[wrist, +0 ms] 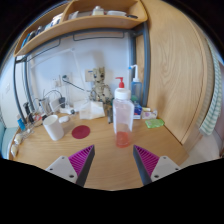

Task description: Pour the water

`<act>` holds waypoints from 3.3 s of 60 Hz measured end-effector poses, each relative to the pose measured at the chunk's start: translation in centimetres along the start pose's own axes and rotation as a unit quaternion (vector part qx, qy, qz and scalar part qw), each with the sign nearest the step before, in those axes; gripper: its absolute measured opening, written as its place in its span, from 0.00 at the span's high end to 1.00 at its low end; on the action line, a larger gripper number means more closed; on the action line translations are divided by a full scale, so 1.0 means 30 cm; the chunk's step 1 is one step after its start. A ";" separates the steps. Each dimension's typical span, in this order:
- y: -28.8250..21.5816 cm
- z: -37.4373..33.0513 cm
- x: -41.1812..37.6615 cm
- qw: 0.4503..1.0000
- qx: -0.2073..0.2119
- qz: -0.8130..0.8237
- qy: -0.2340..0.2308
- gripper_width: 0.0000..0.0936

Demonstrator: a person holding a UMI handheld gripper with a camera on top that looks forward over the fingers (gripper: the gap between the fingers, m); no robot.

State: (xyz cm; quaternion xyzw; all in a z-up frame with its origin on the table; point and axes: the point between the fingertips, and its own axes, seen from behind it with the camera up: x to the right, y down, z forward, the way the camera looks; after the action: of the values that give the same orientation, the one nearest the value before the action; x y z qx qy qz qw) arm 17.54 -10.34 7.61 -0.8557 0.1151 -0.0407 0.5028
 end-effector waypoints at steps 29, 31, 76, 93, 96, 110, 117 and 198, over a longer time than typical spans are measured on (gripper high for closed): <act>-0.247 0.372 0.082 0.989 0.124 -0.075 -0.022 0.43; -0.261 0.382 0.084 0.988 0.135 -0.076 -0.021 0.49; -0.440 0.489 -0.423 0.781 0.099 -0.616 0.017 0.64; -0.510 0.437 -0.589 0.575 0.136 -0.802 0.089 0.64; -0.522 0.432 -0.597 0.541 0.133 -0.824 0.104 0.63; -0.537 0.432 -0.620 0.473 0.127 -0.862 0.129 0.63; -0.520 0.442 -0.629 0.475 0.121 -0.863 0.126 0.63; -0.341 0.537 -0.526 0.976 0.154 -0.094 -0.124 0.50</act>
State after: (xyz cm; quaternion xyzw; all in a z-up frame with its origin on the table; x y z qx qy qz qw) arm 6.80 11.92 9.31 -0.7736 -0.0366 0.0011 0.6326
